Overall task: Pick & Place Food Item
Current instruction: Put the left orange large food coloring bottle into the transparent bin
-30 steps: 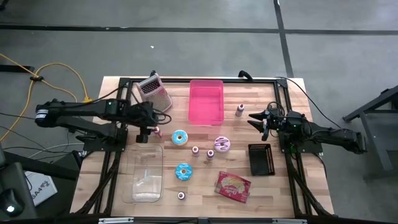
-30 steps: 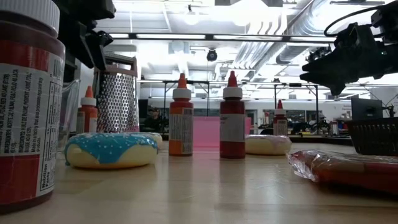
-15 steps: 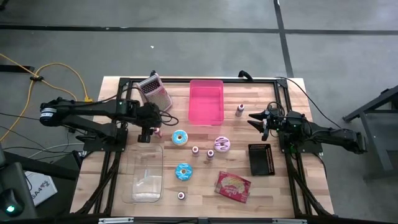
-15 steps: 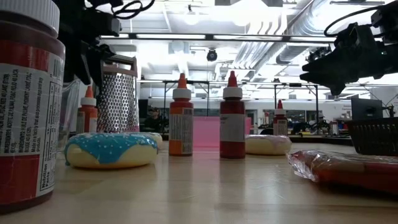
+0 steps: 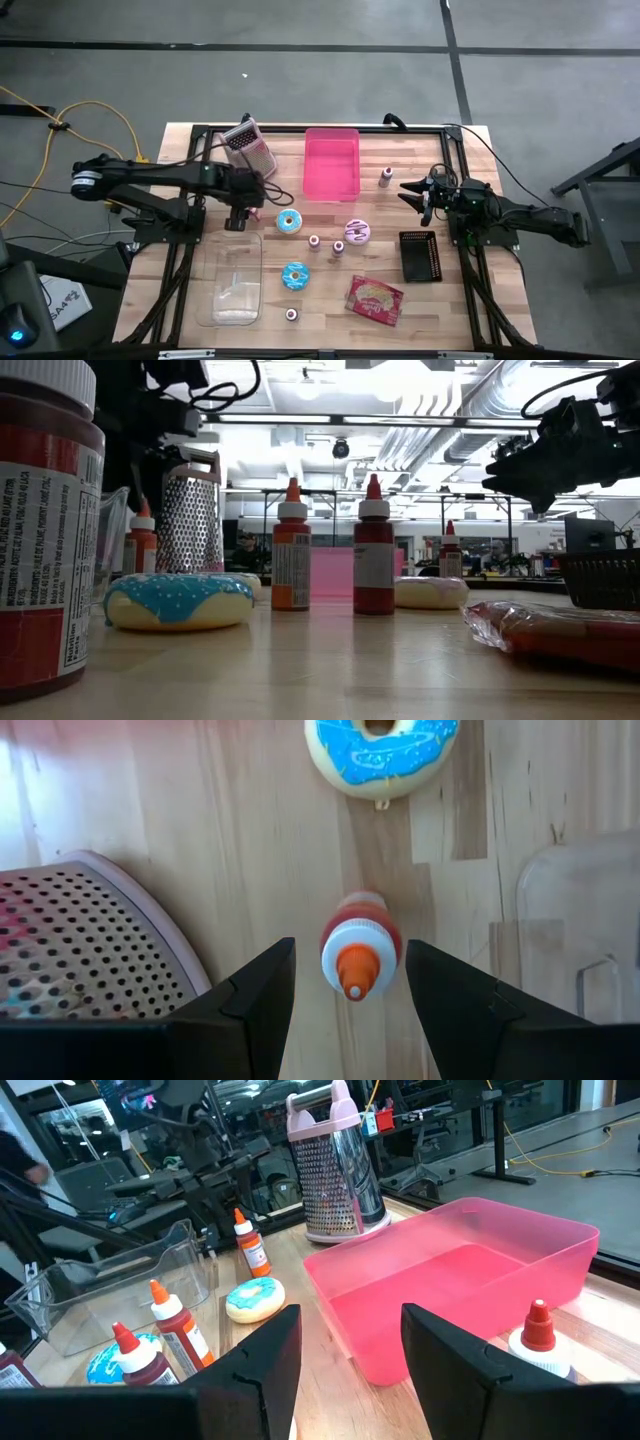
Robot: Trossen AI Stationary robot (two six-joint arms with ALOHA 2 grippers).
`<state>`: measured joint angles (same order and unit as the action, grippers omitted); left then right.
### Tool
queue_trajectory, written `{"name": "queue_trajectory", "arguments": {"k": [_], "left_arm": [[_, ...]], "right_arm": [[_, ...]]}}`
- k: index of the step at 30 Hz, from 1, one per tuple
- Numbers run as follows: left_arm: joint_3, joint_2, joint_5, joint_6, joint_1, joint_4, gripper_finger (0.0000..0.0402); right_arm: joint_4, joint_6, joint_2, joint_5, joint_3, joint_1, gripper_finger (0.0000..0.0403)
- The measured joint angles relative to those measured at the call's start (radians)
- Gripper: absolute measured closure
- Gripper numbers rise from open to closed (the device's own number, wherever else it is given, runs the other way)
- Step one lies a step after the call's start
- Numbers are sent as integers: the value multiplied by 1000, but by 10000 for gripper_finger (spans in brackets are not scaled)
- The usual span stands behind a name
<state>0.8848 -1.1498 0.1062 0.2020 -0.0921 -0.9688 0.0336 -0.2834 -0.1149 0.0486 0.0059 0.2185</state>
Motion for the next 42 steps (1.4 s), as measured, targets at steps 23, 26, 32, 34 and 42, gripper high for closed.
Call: {"name": "queue_trajectory", "arguments": {"k": [23, 26, 32, 34, 42], "left_arm": [[0, -74, -2, -12, 0, -11, 218], [0, -74, -2, -16, 0, -19, 218], [0, -74, -1, -18, 0, -19, 218], [0, -74, -1, -18, 0, -19, 218], [0, -74, 2, -19, 0, -19, 252]], "right_arm": [[0, 0, 0, 0, 0, 0, 243], [0, 0, 0, 0, 0, 0, 243], [0, 0, 0, 0, 0, 0, 243], [0, 0, 0, 0, 0, 0, 243], [0, 0, 0, 0, 0, 0, 243]]}}
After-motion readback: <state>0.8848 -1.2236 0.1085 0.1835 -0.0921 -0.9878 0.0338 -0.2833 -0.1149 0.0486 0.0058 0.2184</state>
